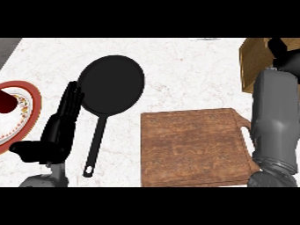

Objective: Pick the cupcake from the cutting board and place it in the basket

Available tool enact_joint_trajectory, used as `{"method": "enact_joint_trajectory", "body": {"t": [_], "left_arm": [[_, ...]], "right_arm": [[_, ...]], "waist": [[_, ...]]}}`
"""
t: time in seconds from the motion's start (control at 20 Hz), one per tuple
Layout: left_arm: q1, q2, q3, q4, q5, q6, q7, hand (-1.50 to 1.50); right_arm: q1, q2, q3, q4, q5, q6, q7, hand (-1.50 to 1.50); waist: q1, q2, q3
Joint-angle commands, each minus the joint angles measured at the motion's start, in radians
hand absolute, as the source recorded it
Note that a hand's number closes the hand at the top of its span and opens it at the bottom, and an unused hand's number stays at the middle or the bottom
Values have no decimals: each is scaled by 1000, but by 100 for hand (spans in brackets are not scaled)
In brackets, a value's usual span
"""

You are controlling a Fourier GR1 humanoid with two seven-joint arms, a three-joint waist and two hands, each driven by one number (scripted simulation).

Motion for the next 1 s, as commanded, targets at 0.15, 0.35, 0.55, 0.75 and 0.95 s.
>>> {"method": "enact_joint_trajectory", "body": {"t": [0.15,0.35,0.55,0.75,0.95], "left_arm": [[-34,8,13,-13,-3,12,48,0],[-56,1,12,19,-4,13,56,0],[-51,-5,6,32,-3,6,39,0],[-49,-14,-6,25,-3,5,41,0],[-26,-6,-4,30,3,-13,22,0]], "right_arm": [[-26,0,-22,-104,123,51,238,-150],[-34,0,-21,-204,138,29,239,-150],[-52,0,23,-275,147,-5,238,-150],[-20,0,88,-256,127,47,239,-150],[-45,0,184,-273,90,60,239,-150]], "waist": [[-3,-4,5],[-1,-11,4],[8,-15,4],[21,-22,4],[25,-24,4]]}}
